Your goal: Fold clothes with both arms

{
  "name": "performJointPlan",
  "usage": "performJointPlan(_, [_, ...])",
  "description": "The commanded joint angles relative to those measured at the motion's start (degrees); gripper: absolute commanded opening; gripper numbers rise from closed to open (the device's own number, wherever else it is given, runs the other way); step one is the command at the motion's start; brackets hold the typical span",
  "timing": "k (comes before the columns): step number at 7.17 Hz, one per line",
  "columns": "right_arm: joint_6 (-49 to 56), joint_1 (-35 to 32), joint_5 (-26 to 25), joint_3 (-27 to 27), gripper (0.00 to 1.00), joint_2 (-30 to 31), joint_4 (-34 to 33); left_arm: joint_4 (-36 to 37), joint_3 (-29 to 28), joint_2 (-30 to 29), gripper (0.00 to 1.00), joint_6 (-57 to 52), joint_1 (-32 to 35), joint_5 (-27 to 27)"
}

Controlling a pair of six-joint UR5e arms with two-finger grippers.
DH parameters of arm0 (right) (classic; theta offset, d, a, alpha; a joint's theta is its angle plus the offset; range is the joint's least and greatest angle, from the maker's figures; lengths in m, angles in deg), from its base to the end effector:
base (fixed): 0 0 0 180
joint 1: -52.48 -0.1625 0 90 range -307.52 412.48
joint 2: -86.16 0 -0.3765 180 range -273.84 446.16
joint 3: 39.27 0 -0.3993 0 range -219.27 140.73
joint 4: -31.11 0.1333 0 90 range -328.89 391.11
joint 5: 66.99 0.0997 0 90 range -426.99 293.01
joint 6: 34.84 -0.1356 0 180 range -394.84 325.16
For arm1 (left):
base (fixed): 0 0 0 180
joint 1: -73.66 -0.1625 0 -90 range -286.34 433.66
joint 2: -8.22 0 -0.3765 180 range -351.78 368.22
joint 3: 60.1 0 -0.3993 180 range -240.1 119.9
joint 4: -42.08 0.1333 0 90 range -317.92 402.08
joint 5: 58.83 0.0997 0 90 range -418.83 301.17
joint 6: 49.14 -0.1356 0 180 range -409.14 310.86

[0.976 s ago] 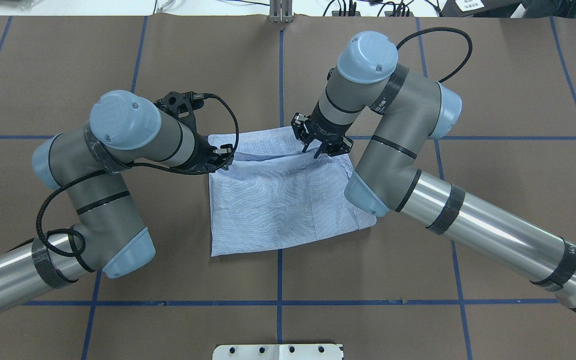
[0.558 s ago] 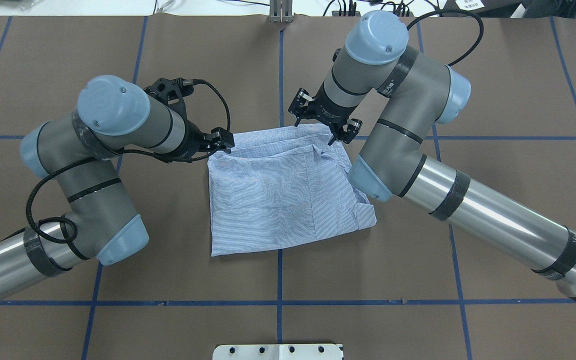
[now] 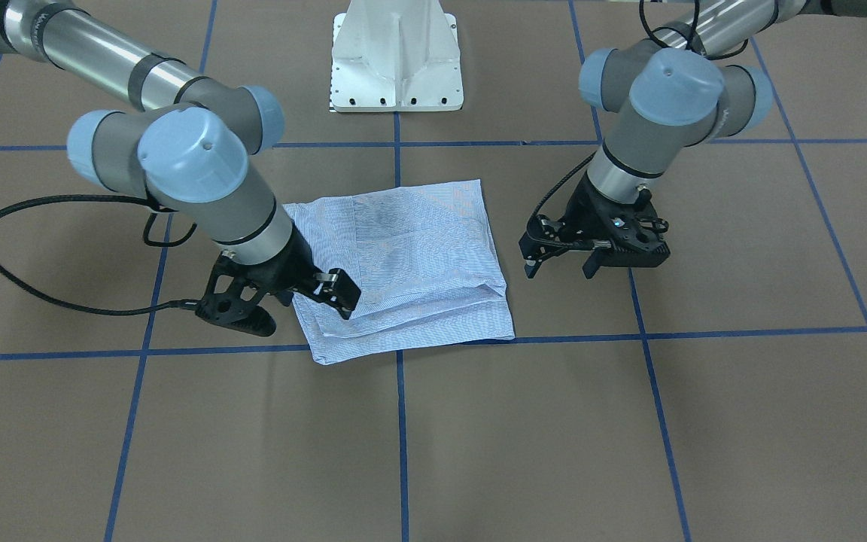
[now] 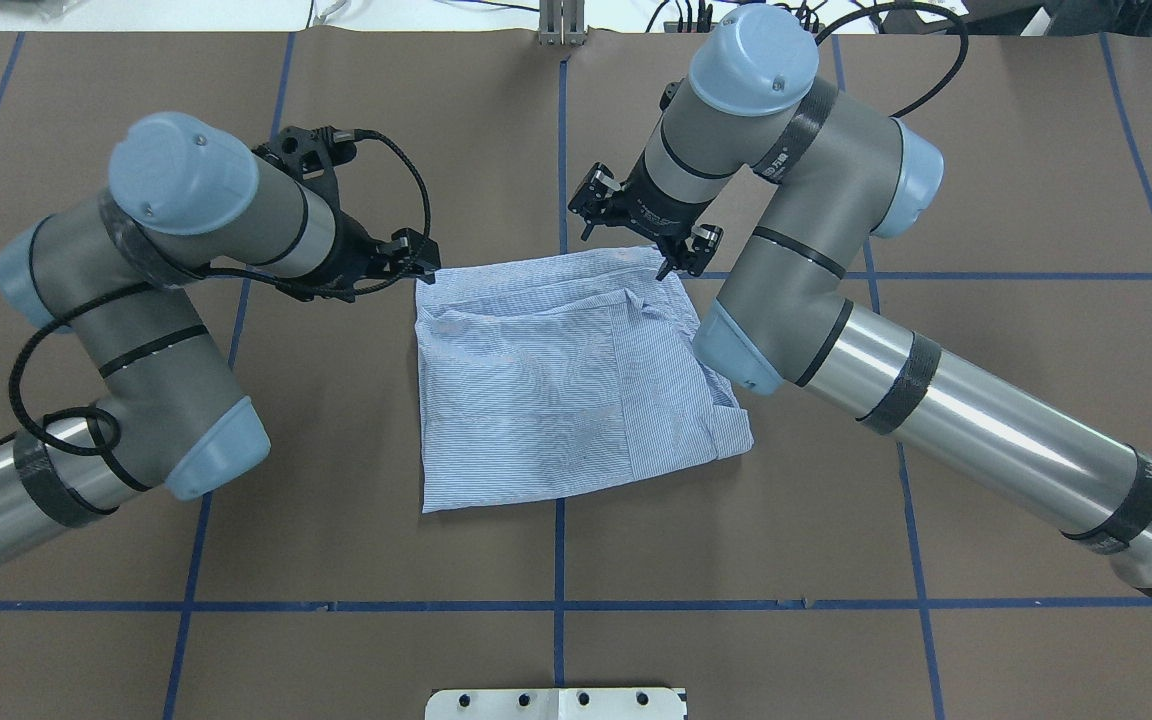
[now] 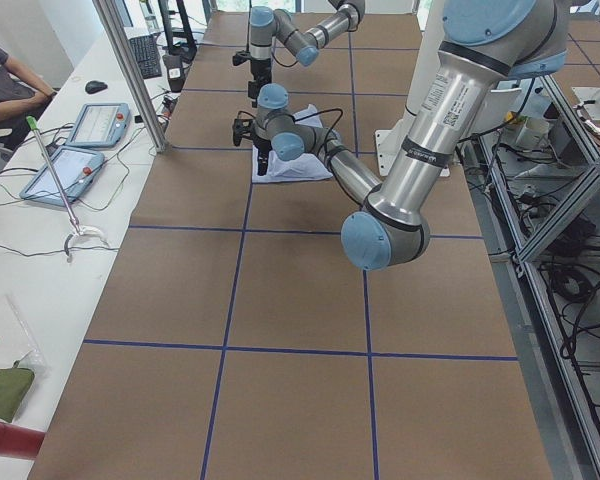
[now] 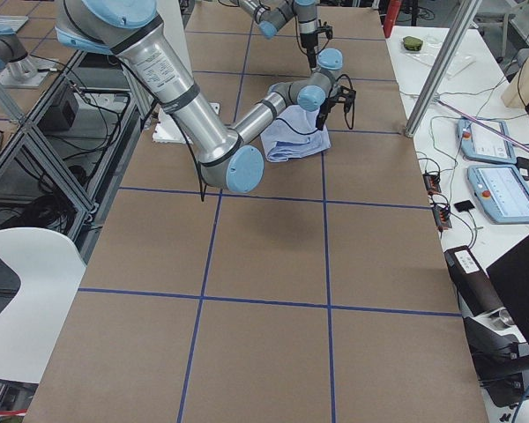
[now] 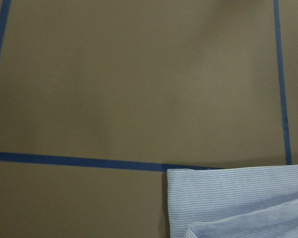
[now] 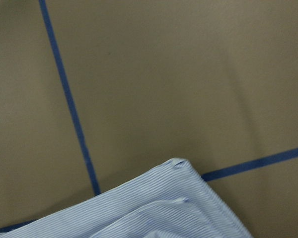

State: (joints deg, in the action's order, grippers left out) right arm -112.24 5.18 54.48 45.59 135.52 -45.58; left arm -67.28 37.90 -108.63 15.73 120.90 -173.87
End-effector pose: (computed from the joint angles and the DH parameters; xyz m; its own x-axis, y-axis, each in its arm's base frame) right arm -0.4444 -0.5737 0.2175 0.5145 0.2832 0.8094 -0.2543 0.9518 -0.1714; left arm 0.3894 -0.5330 0.2612 0.5430 -0.0205 -0.8395 0.2226 0.9675 0.1204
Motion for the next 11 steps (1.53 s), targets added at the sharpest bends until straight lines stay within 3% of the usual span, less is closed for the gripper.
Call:
performJointPlan(1, [19.12, -7.42, 0.7, 5.81, 1.0, 7.65, -6.84, 0.38, -0.35, 2.76, 0.99, -12.26, 8.45, -4.04])
performJointPlan(3, [37.42, -15.67, 3.93, 7.42, 1.0, 12.84, -12.59, 2.04, -1.22, 4.96, 0.99, -24.73, 15.57, -5.72])
performJointPlan(5, [52.89, -24.72, 9.38, 7.16, 1.0, 20.03, -12.69, 8.26, -1.49, 8.12, 0.99, -43.15, 25.14, -9.93])
performJointPlan(7, [69.07, -32.29, 11.42, 6.89, 1.0, 28.9, -12.43, 9.96, -2.19, 13.64, 0.99, -54.45, 32.71, -10.74])
performJointPlan(8, [75.23, -35.29, 12.47, 6.8, 1.0, 32.52, -12.6, 10.22, -2.63, 16.98, 0.99, -61.81, 34.05, -10.56])
performJointPlan(9, [80.17, -36.97, 12.92, 6.8, 1.0, 36.55, -12.43, 9.79, -3.85, 20.06, 0.99, -62.58, 38.15, -11.17])
performJointPlan(11, [82.32, -39.44, 12.75, 7.07, 1.0, 39.4, -12.25, 8.83, -3.87, 25.34, 0.99, -65.82, 39.68, -12.93])
